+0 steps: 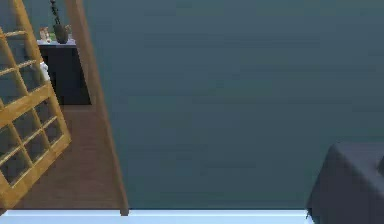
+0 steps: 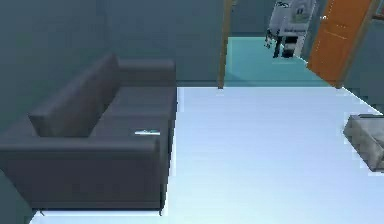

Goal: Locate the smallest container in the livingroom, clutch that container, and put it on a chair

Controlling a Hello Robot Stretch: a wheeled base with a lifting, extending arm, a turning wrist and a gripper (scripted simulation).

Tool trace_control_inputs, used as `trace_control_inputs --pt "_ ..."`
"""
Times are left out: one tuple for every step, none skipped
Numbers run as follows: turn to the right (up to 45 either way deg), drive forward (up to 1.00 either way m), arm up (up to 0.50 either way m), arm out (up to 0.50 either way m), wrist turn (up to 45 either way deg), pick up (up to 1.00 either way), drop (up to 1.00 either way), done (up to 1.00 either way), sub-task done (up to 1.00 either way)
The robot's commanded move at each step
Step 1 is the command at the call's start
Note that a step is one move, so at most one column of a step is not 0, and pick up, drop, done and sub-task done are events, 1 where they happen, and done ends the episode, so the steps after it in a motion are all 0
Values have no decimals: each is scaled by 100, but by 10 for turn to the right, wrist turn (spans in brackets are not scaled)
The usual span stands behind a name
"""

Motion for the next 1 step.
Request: trace_control_inputs --pt "-450 0 0 0 0 0 0 0 0"
